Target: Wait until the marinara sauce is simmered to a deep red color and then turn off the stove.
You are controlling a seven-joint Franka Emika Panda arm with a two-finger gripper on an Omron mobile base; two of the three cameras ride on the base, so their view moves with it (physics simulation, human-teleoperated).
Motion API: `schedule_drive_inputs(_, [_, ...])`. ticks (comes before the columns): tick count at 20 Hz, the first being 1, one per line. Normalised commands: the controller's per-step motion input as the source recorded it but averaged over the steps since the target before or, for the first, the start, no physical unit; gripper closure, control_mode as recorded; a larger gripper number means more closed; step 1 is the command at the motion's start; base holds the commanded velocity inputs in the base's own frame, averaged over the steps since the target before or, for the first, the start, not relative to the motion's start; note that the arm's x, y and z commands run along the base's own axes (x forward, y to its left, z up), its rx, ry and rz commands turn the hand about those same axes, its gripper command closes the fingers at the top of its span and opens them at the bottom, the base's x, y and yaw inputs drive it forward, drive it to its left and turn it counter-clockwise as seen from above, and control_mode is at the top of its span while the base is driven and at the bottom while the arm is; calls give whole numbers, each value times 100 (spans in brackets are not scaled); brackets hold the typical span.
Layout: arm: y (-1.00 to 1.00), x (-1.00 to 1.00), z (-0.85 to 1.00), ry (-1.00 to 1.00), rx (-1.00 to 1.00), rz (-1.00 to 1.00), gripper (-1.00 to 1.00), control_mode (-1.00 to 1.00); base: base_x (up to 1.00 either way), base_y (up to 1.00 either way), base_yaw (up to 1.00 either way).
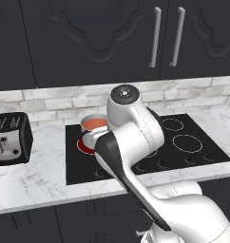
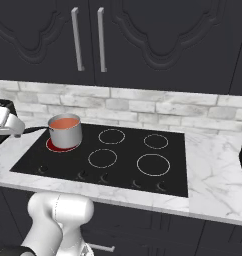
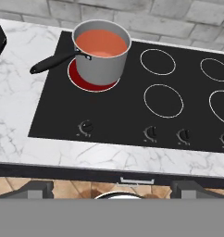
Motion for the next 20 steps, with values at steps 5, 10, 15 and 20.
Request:
schedule_drive_inputs(5, [0, 0, 0, 0, 0, 0, -100, -100, 0, 0, 0])
schedule_drive_inputs(10, [0, 0, 0, 0, 0, 0, -100, -100, 0, 0, 0])
schedule_drive_inputs(15, [0, 0, 0, 0, 0, 0, -100, -100, 0, 0, 0])
schedule_drive_inputs(20, [0, 0, 0, 0, 0, 0, -100, -100, 0, 0, 0])
